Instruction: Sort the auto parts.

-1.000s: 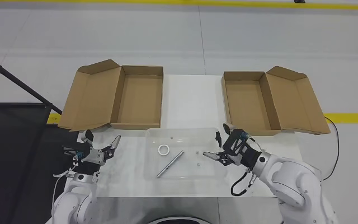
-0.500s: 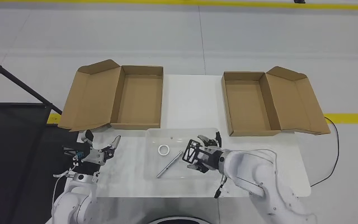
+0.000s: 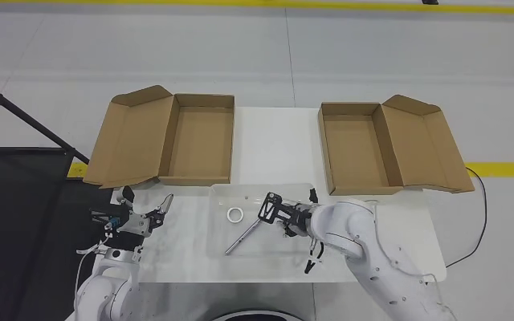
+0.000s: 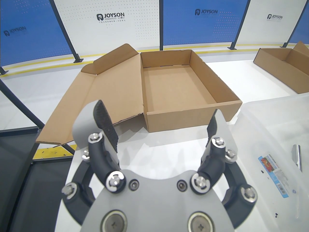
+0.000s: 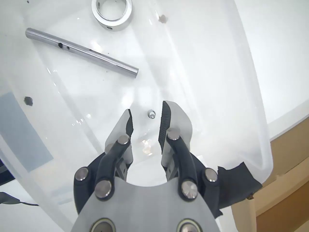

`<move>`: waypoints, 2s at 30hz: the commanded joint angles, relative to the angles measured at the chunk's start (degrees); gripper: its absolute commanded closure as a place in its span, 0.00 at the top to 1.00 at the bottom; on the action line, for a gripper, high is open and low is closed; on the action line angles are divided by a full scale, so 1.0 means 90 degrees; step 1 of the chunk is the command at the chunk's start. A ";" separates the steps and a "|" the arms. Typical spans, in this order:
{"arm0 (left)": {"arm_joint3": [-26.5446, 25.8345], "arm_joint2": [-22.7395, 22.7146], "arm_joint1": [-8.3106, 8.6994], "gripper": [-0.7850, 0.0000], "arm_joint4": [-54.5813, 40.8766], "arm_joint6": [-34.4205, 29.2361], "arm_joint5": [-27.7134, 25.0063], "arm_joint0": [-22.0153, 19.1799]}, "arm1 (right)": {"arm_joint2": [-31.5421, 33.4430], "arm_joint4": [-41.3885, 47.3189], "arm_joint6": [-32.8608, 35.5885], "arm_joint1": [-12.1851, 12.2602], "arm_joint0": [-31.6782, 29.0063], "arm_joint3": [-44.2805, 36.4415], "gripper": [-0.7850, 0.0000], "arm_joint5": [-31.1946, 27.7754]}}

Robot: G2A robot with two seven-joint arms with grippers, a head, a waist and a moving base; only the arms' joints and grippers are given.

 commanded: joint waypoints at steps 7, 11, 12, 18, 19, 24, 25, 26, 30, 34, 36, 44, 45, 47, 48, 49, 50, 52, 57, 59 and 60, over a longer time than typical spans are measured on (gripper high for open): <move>0.0000 0.0000 0.0000 1.00 0.0000 0.0000 0.0000 0.0000 | -0.0192 -0.0053 0.0067 -0.0041 0.0143 0.0213 0.31 0.0201; 0.0000 0.0000 0.0000 1.00 0.0000 0.0000 0.0000 0.0000 | -0.0269 -0.0048 0.0135 -0.0058 0.0219 0.0320 0.29 0.0233; 0.0000 0.0000 0.0000 1.00 0.0000 0.0000 0.0000 0.0000 | -0.0286 -0.0046 0.0165 -0.0062 0.0238 0.0359 0.29 0.0243; 0.0000 0.0000 0.0000 1.00 0.0000 0.0000 0.0000 0.0000 | -0.0379 -0.0028 0.0171 -0.0090 0.0343 0.0528 0.30 0.0302; 0.0000 0.0000 0.0000 1.00 0.0000 0.0000 0.0000 0.0000 | -0.0393 -0.0016 0.0170 -0.0095 0.0356 0.0554 0.28 0.0312; 0.0000 0.0000 0.0000 1.00 0.0000 0.0000 0.0000 0.0000 | -0.0475 -0.0014 0.0235 -0.0115 0.0435 0.0635 0.00 0.0322; 0.0000 0.0000 0.0000 1.00 0.0000 0.0000 0.0000 0.0000 | -0.0471 -0.0003 0.0225 -0.0117 0.0445 0.0633 0.00 0.0333; 0.0000 0.0000 0.0000 1.00 0.0000 0.0000 0.0000 0.0000 | -0.0454 0.0026 0.0186 -0.0116 0.0449 0.0609 0.00 0.0331; 0.0000 0.0000 0.0000 1.00 0.0000 0.0000 0.0000 0.0000 | -0.0140 0.0358 -0.0215 -0.0064 0.0369 0.0356 0.00 0.0174; 0.0000 0.0000 0.0000 1.00 0.0000 0.0000 0.0000 0.0000 | 0.0580 0.0832 -0.0896 0.0069 0.0099 -0.0026 0.00 -0.0178; 0.0000 0.0000 0.0000 1.00 0.0000 0.0000 0.0000 0.0000 | 0.0976 0.1090 -0.1256 0.0150 -0.0099 -0.0220 0.00 -0.0526; 0.0000 0.0000 0.0000 1.00 0.0000 0.0000 0.0000 0.0000 | 0.2514 0.2158 -0.3020 0.0376 -0.0868 -0.0397 0.00 -0.1504; 0.0000 0.0000 0.0000 1.00 0.0000 0.0000 0.0000 0.0000 | 0.2514 0.2158 -0.3020 0.0376 -0.0868 -0.0397 0.00 -0.1504; 0.0000 0.0000 0.0000 1.00 0.0000 0.0000 0.0000 0.0000 | 0.2514 0.2158 -0.3020 0.0376 -0.0868 -0.0397 0.00 -0.1504; 0.0000 0.0000 0.0000 1.00 0.0000 0.0000 0.0000 0.0000 | 0.2514 0.2158 -0.3020 0.0376 -0.0868 -0.0397 0.00 -0.1504; 0.0000 0.0000 0.0000 1.00 0.0000 0.0000 0.0000 0.0000 | 0.2514 0.2158 -0.3020 0.0376 -0.0868 -0.0397 0.00 -0.1504; 0.0000 0.0000 0.0000 1.00 0.0000 0.0000 0.0000 0.0000 | 0.2514 0.2158 -0.3020 0.0376 -0.0868 -0.0397 0.00 -0.1504; 0.0000 0.0000 0.0000 1.00 0.0000 0.0000 0.0000 0.0000 | 0.2514 0.2158 -0.3020 0.0376 -0.0868 -0.0397 0.00 -0.1504; 0.0000 0.0000 0.0000 1.00 0.0000 0.0000 0.0000 0.0000 | 0.2479 0.2139 -0.3184 0.0366 -0.0894 -0.0361 0.00 -0.1143; 0.0000 0.0000 0.0000 1.00 0.0000 0.0000 0.0000 0.0000 | 0.2596 0.2279 -0.3473 0.0363 -0.0840 -0.0254 0.00 -0.0919; 0.0000 0.0000 0.0000 1.00 0.0000 0.0000 0.0000 0.0000 | 0.2693 0.2412 -0.3682 0.0362 -0.0827 -0.0196 0.00 -0.0822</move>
